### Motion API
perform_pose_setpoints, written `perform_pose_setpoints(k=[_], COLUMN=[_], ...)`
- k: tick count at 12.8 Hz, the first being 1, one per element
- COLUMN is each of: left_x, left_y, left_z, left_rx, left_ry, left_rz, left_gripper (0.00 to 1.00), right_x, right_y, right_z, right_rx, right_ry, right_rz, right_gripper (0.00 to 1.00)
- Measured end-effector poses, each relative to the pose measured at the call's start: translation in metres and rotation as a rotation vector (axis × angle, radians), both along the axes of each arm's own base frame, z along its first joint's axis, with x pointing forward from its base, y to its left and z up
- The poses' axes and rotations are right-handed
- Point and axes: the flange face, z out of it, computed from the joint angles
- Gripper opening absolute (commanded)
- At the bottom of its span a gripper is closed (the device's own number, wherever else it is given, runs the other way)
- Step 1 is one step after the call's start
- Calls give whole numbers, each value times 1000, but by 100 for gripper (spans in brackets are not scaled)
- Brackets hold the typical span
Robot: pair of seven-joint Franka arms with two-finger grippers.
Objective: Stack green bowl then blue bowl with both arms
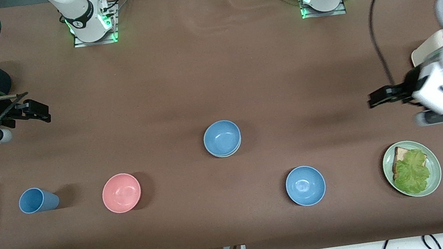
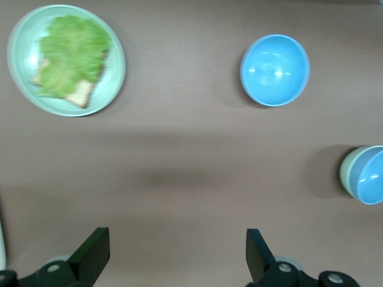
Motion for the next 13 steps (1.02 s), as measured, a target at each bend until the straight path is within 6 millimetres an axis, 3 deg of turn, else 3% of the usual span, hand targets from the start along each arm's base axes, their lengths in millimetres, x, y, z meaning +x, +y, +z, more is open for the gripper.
perform_pose_setpoints(k=[2, 3, 8, 13], left_x=[-12, -19, -53, -67], left_y=[37, 44, 16, 10], left_z=[6, 6, 14, 17], left_rx=[-17, -18, -2, 75], left_ry=[16, 29, 51, 57], left_rz=[30, 30, -38, -75], left_gripper=[100, 100, 100, 100], right_x=[0, 0, 0, 0], right_y=[3, 4, 4, 5], right_z=[0, 0, 0, 0], right_rx=[0, 0, -1, -1], right_ry=[0, 0, 0, 0], right_rz=[6, 8, 12, 14], right_gripper=[100, 100, 100, 100])
